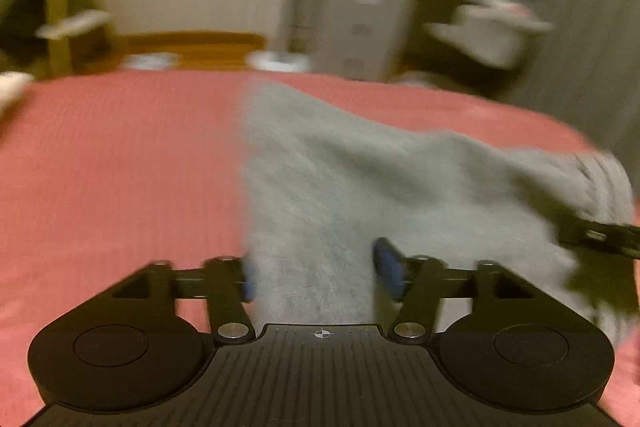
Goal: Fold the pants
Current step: 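Release the waistband with the right tool and pull both tools back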
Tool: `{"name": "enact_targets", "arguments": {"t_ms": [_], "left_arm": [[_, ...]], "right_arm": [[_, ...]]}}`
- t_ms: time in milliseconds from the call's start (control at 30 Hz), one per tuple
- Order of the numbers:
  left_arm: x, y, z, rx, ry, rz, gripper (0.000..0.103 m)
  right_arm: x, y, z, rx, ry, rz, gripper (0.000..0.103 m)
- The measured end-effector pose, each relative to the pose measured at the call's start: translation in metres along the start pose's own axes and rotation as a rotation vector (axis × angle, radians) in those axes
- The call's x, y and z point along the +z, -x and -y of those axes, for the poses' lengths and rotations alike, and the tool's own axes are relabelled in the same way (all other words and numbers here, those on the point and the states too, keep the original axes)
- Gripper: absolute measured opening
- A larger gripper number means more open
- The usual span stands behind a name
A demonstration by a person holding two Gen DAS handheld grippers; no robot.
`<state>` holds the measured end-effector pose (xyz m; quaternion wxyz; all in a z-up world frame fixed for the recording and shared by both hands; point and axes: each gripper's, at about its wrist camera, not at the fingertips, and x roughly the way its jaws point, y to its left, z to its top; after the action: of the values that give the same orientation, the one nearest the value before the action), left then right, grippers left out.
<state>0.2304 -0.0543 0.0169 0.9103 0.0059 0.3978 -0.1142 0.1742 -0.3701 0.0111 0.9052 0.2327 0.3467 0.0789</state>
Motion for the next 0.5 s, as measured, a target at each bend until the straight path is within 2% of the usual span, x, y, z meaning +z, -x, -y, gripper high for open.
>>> {"name": "enact_targets", "arguments": {"t_ms": [33, 67, 100, 133, 200, 267, 333, 400, 433, 500], "left_arm": [[-0.005, 0.004, 0.002, 0.064, -0.025, 0.027, 0.078], [-0.011, 0.008, 0.003, 0.096, -0.058, 0.044, 0.082], [-0.018, 0.011, 0.004, 0.116, -0.085, 0.053, 0.086], [-0.026, 0.014, 0.006, 0.122, -0.105, 0.056, 0.086], [-0.043, 0.02, 0.007, 0.098, -0.119, 0.037, 0.088], [-0.059, 0.022, 0.009, 0.07, -0.121, 0.004, 0.09], [-0.072, 0.015, 0.013, 0.08, -0.143, -0.034, 0.091], [-0.083, 0.006, 0.008, 0.118, -0.163, -0.04, 0.096], [-0.086, 0.004, 0.005, 0.121, -0.152, -0.036, 0.098], [-0.084, 0.005, 0.004, 0.128, -0.105, -0.049, 0.098]], "right_arm": [[-0.001, -0.005, -0.001, -0.111, 0.026, -0.004, 0.082], [-0.004, -0.005, -0.003, -0.202, 0.051, 0.006, 0.082], [-0.009, -0.005, -0.006, -0.262, 0.096, 0.02, 0.084], [-0.018, -0.002, -0.01, -0.299, 0.146, 0.036, 0.087], [-0.031, 0.004, -0.013, -0.309, 0.181, 0.051, 0.087], [-0.044, 0.012, -0.015, -0.277, 0.174, 0.063, 0.089], [-0.054, 0.014, -0.012, -0.262, 0.158, 0.055, 0.091], [-0.063, 0.011, -0.011, -0.285, 0.157, 0.029, 0.091], [-0.068, 0.008, -0.008, -0.323, 0.168, 0.011, 0.097], [-0.076, 0.003, -0.001, -0.358, 0.187, 0.0, 0.099]]}}
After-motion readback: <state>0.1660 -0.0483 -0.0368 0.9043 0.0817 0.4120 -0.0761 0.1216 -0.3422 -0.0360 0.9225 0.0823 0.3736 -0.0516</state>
